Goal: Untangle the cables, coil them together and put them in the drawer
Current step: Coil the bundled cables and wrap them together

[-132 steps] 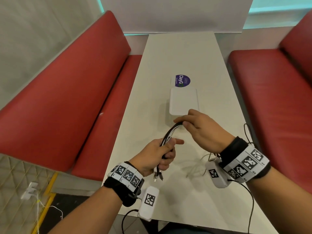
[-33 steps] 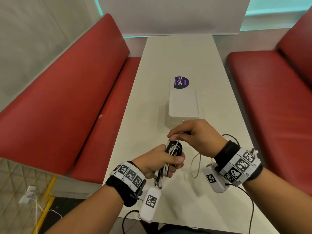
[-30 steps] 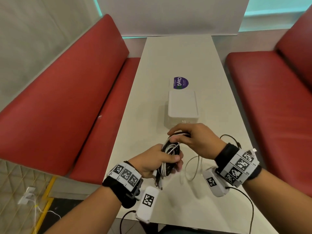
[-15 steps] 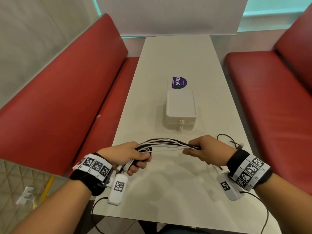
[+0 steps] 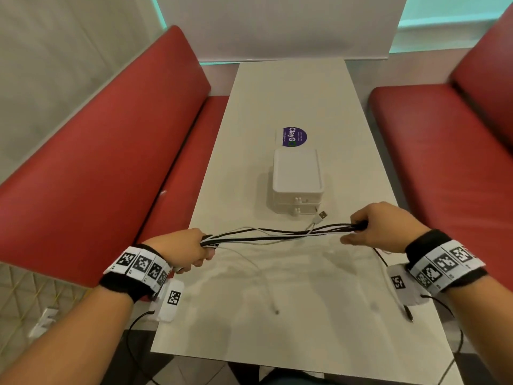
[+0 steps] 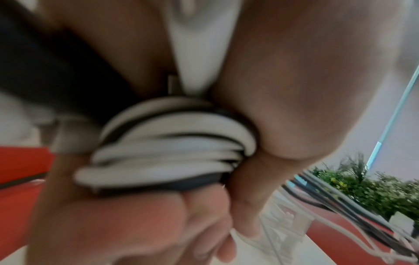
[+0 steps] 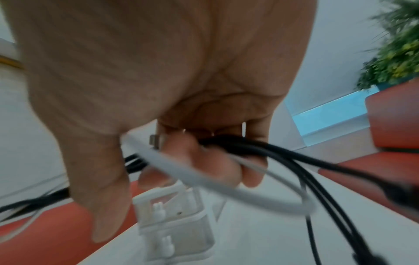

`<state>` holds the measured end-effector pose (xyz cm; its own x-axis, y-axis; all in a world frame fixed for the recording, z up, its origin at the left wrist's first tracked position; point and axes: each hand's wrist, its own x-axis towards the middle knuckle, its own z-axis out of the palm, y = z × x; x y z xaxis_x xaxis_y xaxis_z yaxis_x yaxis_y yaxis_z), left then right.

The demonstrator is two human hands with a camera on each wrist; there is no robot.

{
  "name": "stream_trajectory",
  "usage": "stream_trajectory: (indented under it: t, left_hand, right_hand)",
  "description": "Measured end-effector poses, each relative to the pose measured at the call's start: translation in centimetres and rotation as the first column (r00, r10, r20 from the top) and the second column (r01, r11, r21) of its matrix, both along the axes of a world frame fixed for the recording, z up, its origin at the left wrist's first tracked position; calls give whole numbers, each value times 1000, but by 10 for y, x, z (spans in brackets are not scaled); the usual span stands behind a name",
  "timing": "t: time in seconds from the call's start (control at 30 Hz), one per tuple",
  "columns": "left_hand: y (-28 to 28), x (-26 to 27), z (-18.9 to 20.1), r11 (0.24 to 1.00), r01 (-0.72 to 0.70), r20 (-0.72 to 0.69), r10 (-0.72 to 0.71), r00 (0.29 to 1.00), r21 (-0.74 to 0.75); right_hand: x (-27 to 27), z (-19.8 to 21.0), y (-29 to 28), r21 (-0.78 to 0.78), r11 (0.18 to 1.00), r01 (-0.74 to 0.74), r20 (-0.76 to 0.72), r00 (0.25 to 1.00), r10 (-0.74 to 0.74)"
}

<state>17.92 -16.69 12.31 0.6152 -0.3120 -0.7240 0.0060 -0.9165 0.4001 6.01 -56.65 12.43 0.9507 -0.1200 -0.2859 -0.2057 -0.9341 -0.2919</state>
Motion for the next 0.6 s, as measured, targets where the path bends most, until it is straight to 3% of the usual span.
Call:
stream_trajectory:
  t: [0.1,0.17,0.27,0.33,0.4,0.5,0.6]
  left_hand:
    - [11,7,-2,998,-54,18,54,998,-12]
    - [17,11,-3,998,-63,40,63,997,-2]
    - [29,18,-3,992,-129,72,128,989,0]
    - [38,20,-3,986,-166,63,165,984,9]
    - [46,20,-5,983,-180,36,179,983,20]
    - [49,18,-5,975,-220,31,219,975,13]
    - [41,13,-3,978,-211,35,210,977,11]
  right_hand:
    - [0,-1,-15,46,995,90,-55,995,-88]
    - [-2,-2,-22,241,959,148,-97,987,-128]
    - [-6,-2,-27,542,812,218,-63,974,-220]
    - [-6,-2,-31,633,730,258,-30,950,-310]
    - [-3,-7,-36,593,756,277,40,928,-371]
    - [1,-9,-53,299,866,400,166,872,-460]
    - [5,-3,-59,43,905,424,37,904,-425]
